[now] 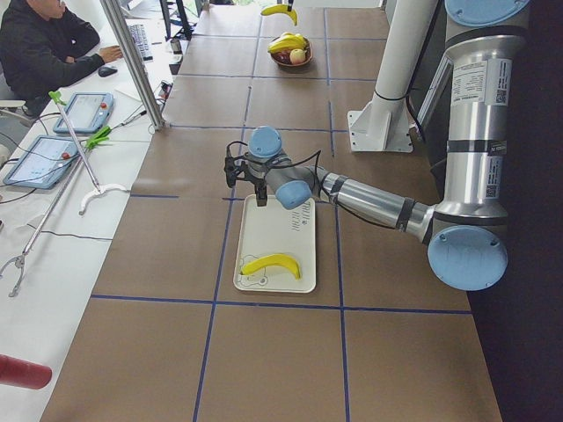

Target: Transfer all bananas from basket to plate

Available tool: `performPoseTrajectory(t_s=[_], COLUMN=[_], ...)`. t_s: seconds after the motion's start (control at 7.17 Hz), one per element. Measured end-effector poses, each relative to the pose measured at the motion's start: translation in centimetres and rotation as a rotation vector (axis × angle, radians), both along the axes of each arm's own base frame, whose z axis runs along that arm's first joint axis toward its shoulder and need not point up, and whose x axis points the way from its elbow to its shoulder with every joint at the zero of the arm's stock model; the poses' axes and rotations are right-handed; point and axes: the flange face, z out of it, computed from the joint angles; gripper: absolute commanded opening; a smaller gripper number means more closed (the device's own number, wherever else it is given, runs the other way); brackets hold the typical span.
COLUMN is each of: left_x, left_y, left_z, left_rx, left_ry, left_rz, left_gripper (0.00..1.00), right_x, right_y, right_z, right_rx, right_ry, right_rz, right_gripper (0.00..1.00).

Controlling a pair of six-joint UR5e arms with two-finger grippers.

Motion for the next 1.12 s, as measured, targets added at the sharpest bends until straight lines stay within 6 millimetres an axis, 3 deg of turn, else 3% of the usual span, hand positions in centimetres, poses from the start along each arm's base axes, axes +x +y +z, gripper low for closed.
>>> performPoseTrajectory(t_s=[0.28,0.42,0.56,0.7,0.84,1.12], left_x=[0.4,0.9,1.6,3.2,5.8,9.1], left_y=[-0.4,-1.2,-2.3,-3.0,-3.1,-2.8], left_z=[-0.8,-2.3,-4.7,-7.6,-11.0,-17.0], left_rx=[-0.001,-0.019,-0.052,-0.095,-0.136,-0.193], left_ry=[0.013,0.038,0.076,0.122,0.172,0.299], left_rz=[-0.001,-0.022,-0.053,-0.07,-0.067,-0.066], left_gripper=[1.0,1.0,1.0,1.0,1.0,0.99], right_x=[-3.9,-7.2,-11.6,-16.8,-22.1,-31.8], right_y=[-4.7,-7.7,-9.6,-10.4,-9.6,-4.3], right_z=[-6.5,-11.3,-16.4,-21.2,-25.3,-31.0], right_rx=[0.089,0.097,0.082,0.065,0.059,0.115], right_ry=[-0.024,-0.049,-0.077,-0.099,-0.118,-0.141], right_rz=[-0.057,-0.081,-0.083,-0.062,-0.031,0.01], right_gripper=[0.0,0.0,0.0,0.0,0.0,0.0])
